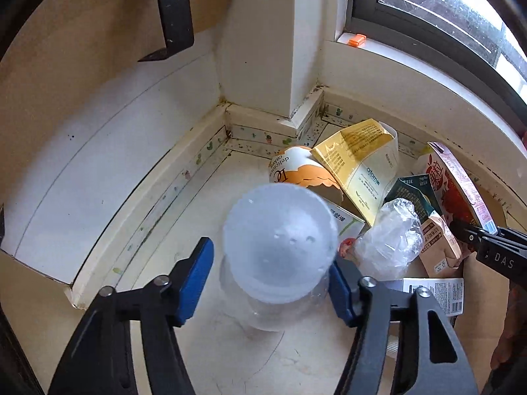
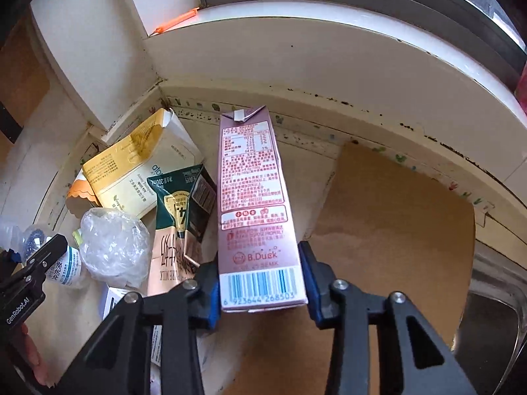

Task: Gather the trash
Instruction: 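Grasp the clear plastic bottle with the left tool while the right tool grasps the pink B.Duck carton, then carry bottle and carton down to the bin and open both tools, then raise both tools back toward the counter items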

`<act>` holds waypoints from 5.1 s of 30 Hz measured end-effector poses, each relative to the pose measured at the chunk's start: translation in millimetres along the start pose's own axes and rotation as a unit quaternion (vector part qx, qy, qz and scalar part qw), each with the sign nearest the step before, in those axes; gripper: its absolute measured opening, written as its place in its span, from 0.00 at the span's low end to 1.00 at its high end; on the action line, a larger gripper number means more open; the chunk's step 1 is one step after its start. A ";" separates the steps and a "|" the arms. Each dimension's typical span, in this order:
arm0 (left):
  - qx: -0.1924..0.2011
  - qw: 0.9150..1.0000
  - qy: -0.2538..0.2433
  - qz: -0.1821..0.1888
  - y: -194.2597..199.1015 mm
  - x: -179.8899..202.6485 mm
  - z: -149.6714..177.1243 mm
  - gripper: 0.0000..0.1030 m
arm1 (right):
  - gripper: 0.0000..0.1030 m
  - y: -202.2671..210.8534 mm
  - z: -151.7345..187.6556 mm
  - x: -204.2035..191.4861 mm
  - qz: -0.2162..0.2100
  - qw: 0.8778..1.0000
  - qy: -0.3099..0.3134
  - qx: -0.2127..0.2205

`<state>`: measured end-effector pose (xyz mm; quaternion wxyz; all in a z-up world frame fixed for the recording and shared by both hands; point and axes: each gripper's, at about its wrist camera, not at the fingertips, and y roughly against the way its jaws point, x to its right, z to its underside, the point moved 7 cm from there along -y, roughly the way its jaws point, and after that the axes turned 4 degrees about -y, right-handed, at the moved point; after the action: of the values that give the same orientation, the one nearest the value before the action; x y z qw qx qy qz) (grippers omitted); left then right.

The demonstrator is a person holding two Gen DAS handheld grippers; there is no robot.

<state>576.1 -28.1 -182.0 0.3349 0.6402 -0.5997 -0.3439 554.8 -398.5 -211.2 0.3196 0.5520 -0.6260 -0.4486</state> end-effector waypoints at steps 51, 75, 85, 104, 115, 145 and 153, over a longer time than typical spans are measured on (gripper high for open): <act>0.068 0.986 -0.121 0.094 401.4 -116.0 271.3 0.50 | 0.38 387.8 321.6 -184.7 -0.103 0.984 -0.036 0.141; -0.221 0.969 -0.088 0.064 128.9 -124.8 547.2 0.50 | 0.38 101.7 562.4 -186.7 -0.097 0.975 -0.061 -0.192; -0.255 0.961 -0.086 0.061 8.7 -98.0 606.6 0.50 | 0.38 -27.9 600.8 -158.8 -0.071 0.970 -0.043 -0.228; -0.276 0.954 -0.098 0.057 -157.7 -85.2 653.5 0.51 | 0.38 -217.9 648.6 -125.0 -0.046 0.964 -0.046 -0.257; -0.290 0.952 -0.093 0.037 -183.4 -95.1 672.2 0.76 | 0.57 -239.0 645.0 -120.3 -0.065 0.965 -0.064 -0.246; -0.234 0.968 -0.071 0.053 35.0 -101.7 561.7 0.78 | 0.59 -13.7 584.3 -143.0 -0.076 0.979 -0.055 -0.180; -0.191 0.977 -0.075 0.064 139.6 -100.7 509.8 0.78 | 0.59 78.4 543.4 -156.6 -0.075 0.987 -0.035 -0.136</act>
<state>67.4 56.2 -335.5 0.4264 0.4968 -0.5864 -0.4769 65.8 -132.8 -338.3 0.3348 0.5326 -0.5270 -0.5715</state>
